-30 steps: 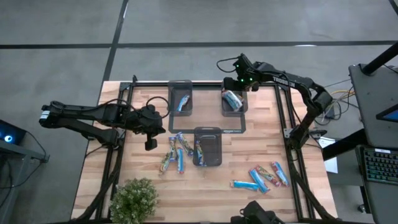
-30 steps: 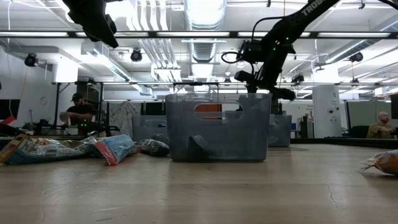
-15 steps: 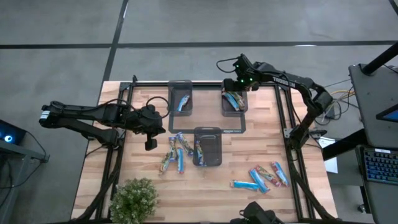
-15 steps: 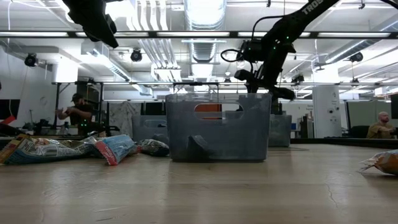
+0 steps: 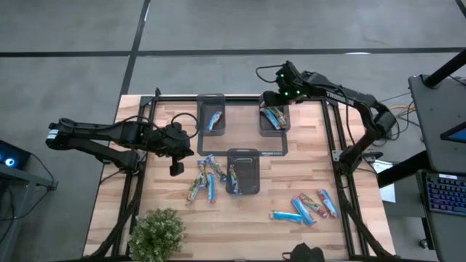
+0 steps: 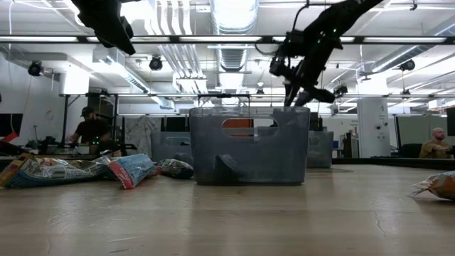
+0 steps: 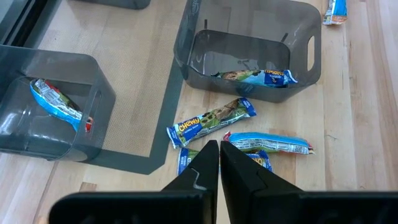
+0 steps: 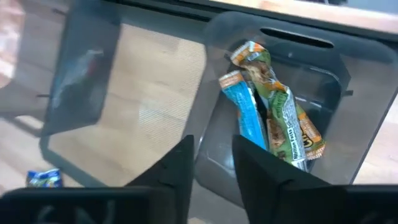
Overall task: Pick and place Granola Bars by type
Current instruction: Put the blue granola bar into the bottom black bin
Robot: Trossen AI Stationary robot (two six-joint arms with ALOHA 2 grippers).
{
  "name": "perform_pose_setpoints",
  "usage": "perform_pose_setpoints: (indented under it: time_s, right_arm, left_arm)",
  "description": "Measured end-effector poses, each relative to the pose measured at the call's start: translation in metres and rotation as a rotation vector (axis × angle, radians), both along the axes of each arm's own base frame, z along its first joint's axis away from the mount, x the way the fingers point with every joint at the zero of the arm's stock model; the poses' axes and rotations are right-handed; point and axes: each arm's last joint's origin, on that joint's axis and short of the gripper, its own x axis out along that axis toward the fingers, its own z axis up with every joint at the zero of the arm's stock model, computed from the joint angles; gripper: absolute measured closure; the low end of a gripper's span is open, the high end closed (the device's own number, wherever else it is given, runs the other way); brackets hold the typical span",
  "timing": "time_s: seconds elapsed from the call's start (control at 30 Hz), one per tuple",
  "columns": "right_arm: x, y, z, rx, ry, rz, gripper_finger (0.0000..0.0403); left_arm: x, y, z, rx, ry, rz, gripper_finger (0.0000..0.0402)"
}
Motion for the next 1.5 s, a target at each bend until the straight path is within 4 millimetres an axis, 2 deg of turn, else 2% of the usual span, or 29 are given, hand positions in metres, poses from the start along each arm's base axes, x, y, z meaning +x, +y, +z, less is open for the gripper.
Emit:
perform_pose_setpoints:
  time_s: [0.23,0.67,0.93,1.1,1.2,1.33,1.5]
  right_arm:
    - [-0.004,0.032,0.036,-0.09,-0.07,0.113,0.0388]
    - [-0.022,0.131,0.095,-0.162,-0.223,0.441,0.0394]
    - [-0.035,0.186,0.115,-0.199,-0.318,0.653,0.0394]
    - [-0.035,0.201,0.116,-0.221,-0.31,0.685,0.0394]
    - [-0.033,0.204,0.115,-0.235,-0.296,0.679,0.0394]
    - [-0.031,0.204,0.113,-0.237,-0.286,0.673,0.0394]
    - [-0.032,0.204,0.113,-0.241,-0.286,0.67,0.0394]
  left_arm:
    - [0.0,0.0,0.0,0.0,0.0,0.0,0.0401]
    - [0.0,0.0,0.0,0.0,-0.001,0.0,0.0401]
    - [0.004,0.0,0.004,-0.016,-0.062,0.012,0.0401]
    - [0.006,0.003,0.006,-0.068,-0.096,0.079,0.04]
    - [0.006,0.007,0.006,-0.109,-0.101,0.143,0.0384]
    - [0.006,0.008,0.01,-0.118,-0.109,0.153,0.0331]
    - [0.01,0.008,0.015,-0.117,-0.122,0.153,0.0242]
